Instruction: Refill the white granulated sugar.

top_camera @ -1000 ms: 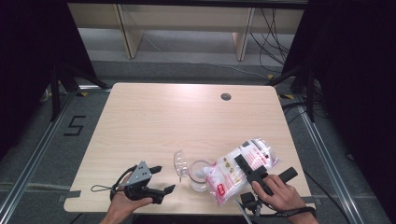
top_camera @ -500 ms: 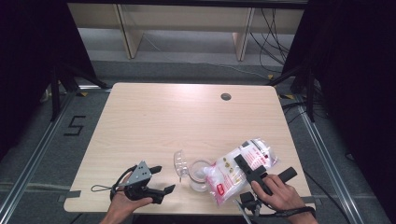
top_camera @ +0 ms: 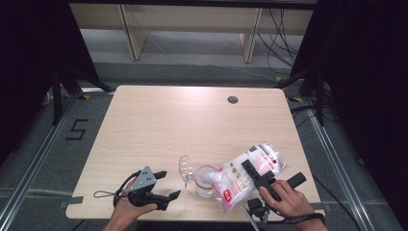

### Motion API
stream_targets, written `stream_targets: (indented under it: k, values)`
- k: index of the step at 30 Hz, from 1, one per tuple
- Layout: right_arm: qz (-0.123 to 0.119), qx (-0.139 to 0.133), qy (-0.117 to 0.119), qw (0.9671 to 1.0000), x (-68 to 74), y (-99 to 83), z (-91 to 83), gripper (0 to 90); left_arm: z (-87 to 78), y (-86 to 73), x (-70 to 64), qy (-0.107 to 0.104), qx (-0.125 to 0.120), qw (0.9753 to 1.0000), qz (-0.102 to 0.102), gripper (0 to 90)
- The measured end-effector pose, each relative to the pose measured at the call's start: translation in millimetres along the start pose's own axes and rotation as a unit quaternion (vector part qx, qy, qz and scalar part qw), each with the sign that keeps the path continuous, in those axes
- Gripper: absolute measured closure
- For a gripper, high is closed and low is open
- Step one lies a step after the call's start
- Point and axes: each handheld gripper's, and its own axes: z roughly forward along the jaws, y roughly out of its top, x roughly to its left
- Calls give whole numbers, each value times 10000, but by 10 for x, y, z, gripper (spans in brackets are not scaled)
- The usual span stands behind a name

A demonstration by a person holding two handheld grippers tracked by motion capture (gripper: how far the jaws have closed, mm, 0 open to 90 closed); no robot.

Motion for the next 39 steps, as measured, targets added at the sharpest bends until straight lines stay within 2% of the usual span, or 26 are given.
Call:
stream_targets:
  k: [4,6,9,12,20,23,27,32,34,38,39]
  values:
    - [97,6,-6,10000,8,1,-7,569,0,1,1,-10,-13,10000,4,160]
    - [-25,-36,-70,10000,-9,-8,-4,571,1,1,-1,1,-6,10000,2,160]
    - [146,-24,-55,9999,8,-4,-8,575,2,1,-1,5,-2,10000,-7,160]
    - [23,-26,-13,10000,-4,-6,-5,578,2,2,3,-4,-6,10000,31,161]
    - [27,-64,-50,10000,-2,-2,-2,583,0,1,-2,-1,-7,10000,-1,161]
    - [144,-52,-71,9999,6,-2,-8,584,2,1,-2,5,-9,10000,-11,161]
    - [165,-19,-76,9998,4,-9,-16,585,2,1,-1,5,-7,10000,-7,161]
    - [155,-38,-53,9999,3,2,-18,586,3,2,3,-3,-4,10000,34,161]
    - [112,-58,-58,9999,-1,5,-15,586,1,5,12,-20,-4,9999,123,161]
    - [138,-48,-88,9999,0,-7,-17,587,0,4,10,-11,-9,10000,82,161]
    - [26,-63,-87,9999,-19,-17,-17,587,0,5,12,-16,-6,9999,109,161]
